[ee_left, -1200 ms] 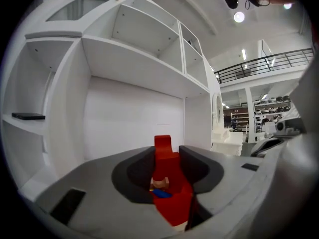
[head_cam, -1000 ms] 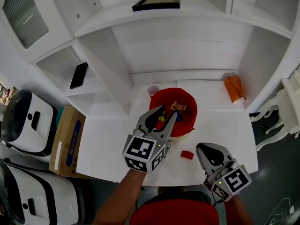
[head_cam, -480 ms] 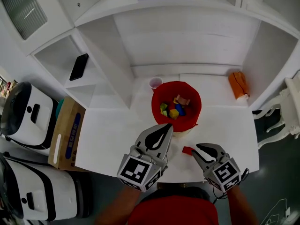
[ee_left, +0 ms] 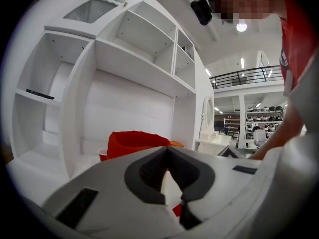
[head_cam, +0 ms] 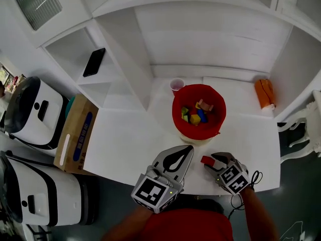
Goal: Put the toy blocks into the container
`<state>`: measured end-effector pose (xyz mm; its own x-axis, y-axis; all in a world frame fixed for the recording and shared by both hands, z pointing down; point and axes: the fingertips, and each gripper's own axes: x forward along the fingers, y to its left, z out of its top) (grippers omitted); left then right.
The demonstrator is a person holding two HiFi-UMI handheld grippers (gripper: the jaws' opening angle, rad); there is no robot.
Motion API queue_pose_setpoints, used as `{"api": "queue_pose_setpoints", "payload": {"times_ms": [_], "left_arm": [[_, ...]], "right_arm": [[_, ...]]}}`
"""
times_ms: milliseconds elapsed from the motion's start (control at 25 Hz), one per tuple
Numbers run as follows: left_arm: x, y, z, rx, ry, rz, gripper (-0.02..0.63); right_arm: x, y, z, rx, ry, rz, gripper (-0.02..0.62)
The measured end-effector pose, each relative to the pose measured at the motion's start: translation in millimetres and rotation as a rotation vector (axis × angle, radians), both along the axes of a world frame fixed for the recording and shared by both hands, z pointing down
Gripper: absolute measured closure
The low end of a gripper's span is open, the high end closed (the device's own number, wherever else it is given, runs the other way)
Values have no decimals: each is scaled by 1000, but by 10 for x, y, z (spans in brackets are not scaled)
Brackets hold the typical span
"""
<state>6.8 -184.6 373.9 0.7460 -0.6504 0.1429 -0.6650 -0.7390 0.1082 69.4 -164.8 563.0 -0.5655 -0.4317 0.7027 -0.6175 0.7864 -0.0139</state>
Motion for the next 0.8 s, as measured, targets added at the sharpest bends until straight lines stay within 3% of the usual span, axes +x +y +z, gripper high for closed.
{"api": "queue_pose_setpoints", "payload": {"times_ms": [240,320,480,640,800], "left_arm": [[-13,8,33,-14,-6,-1,589],[11,5,49,-18,-8,3,589],[63,-10,70,-14,-4,17,589],[106,-18,42,-19,4,21,589],[78,-36,5,-15,15,18,589]], "right_arm": [[-49,19,136,-20,27,-30,394],[-51,19,153,-12,29,-31,460],[-55,27,79,4,-16,-1,449],[2,42,-468,75,-234,108,451],[144,-41,-1447,226,-470,221,449]]}}
